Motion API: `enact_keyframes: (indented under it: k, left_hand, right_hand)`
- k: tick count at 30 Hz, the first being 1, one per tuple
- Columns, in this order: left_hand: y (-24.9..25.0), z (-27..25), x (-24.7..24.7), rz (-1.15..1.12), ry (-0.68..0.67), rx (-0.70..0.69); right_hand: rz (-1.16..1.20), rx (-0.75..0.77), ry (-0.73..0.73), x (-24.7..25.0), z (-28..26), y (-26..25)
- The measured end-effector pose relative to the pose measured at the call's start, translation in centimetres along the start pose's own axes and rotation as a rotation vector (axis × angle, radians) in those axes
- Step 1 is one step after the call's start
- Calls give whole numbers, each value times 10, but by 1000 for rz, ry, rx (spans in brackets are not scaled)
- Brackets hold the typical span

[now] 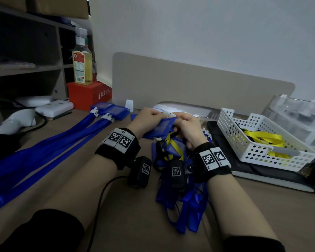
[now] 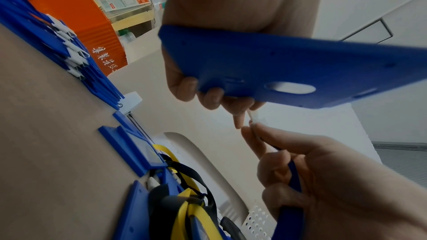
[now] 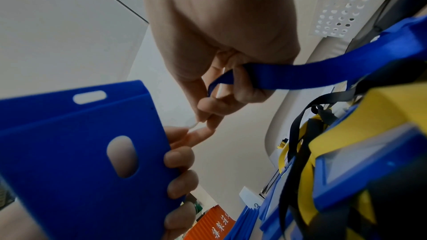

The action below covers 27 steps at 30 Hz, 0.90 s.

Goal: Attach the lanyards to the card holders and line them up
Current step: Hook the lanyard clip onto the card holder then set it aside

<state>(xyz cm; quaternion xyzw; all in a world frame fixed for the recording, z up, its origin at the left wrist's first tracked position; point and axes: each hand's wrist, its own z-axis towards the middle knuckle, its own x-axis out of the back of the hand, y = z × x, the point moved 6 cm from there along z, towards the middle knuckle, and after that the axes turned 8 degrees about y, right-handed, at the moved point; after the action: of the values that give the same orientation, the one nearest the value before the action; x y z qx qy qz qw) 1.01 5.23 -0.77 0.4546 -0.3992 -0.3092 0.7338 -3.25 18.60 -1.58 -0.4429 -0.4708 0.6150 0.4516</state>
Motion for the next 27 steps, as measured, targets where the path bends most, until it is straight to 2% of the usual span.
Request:
enact_keyframes:
  k: [3, 10, 16, 27]
  left_hand:
    - [2, -4, 3, 2, 44, 30]
    - [5, -8, 3, -26, 53, 21]
    - [2, -8, 4, -75, 57, 80]
    - [9, -9, 3, -8, 31, 37]
  right_hand:
    - [-5, 28, -5, -1, 0, -1]
    - [-35, 37, -64, -6, -4, 0]
    - [-53, 57, -50, -7, -1, 2]
    - [-112, 98, -32, -9, 1, 2]
